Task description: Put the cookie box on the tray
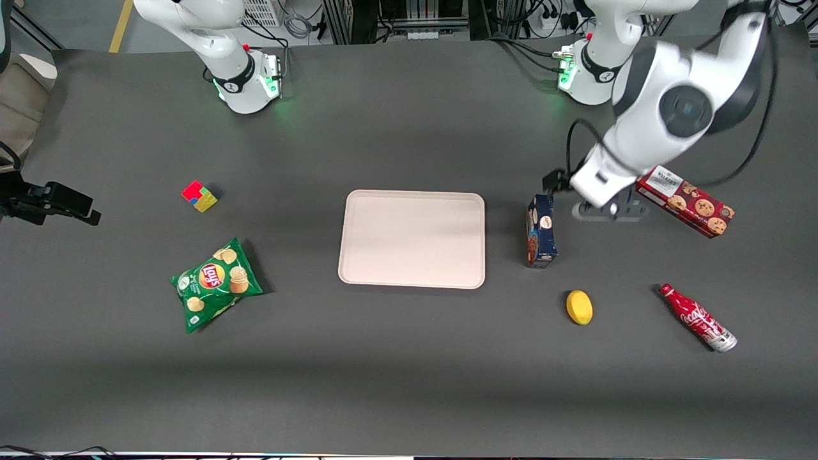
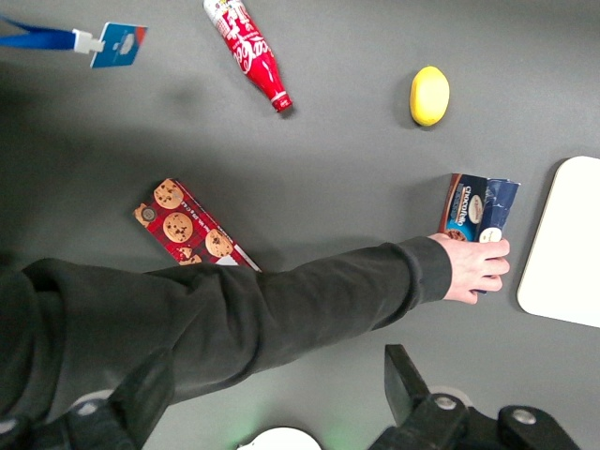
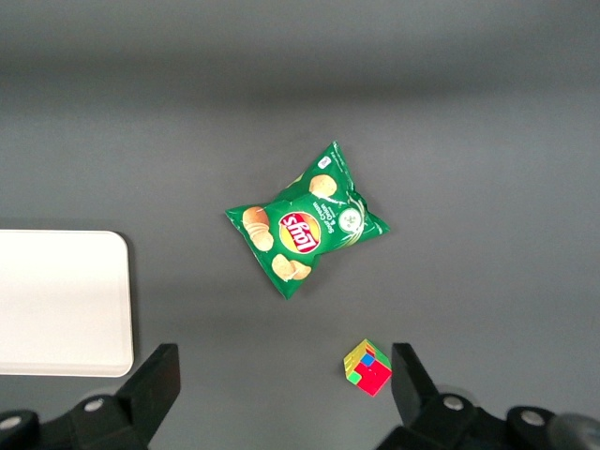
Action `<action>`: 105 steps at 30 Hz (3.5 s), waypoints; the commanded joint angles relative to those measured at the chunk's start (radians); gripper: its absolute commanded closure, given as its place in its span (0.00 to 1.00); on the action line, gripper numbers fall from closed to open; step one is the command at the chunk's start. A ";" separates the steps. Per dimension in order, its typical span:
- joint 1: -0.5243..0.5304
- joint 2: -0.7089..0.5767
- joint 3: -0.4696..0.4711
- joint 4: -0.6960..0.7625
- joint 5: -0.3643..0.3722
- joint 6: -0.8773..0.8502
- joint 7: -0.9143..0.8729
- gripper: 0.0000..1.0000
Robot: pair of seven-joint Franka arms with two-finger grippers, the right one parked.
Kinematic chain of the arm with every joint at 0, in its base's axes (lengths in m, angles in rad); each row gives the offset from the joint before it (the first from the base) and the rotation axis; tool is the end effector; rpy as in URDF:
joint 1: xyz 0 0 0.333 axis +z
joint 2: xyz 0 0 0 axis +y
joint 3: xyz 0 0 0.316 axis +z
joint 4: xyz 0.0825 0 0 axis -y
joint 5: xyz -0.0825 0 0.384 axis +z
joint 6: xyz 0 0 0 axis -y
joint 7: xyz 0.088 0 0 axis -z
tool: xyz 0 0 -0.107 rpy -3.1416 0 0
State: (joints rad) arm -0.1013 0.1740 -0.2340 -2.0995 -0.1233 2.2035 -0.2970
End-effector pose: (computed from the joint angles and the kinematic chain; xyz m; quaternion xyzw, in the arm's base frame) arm 0.5307 -0.1873 0.3348 0.9969 0.0200 -0.0529 0.0548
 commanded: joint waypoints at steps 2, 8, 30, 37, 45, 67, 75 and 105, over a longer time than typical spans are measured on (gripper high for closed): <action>-0.011 0.077 -0.002 0.012 0.076 0.062 -0.053 0.00; -0.014 0.111 -0.004 -0.002 0.119 0.071 -0.083 0.00; -0.020 0.107 -0.024 -0.089 0.125 0.200 -0.137 0.95; -0.012 0.078 -0.021 -0.036 0.122 0.128 -0.145 0.99; -0.015 0.061 -0.031 0.274 0.114 -0.301 -0.220 0.96; -0.015 0.202 -0.268 0.651 0.088 -0.525 -0.472 0.95; -0.054 0.383 -0.272 0.625 0.129 -0.324 -0.433 0.93; -0.057 0.529 -0.303 0.539 0.333 -0.205 -0.375 0.00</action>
State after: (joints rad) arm -0.1642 0.7116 -0.5314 -1.5525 0.1934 2.0031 -0.6813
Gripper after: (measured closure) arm 0.568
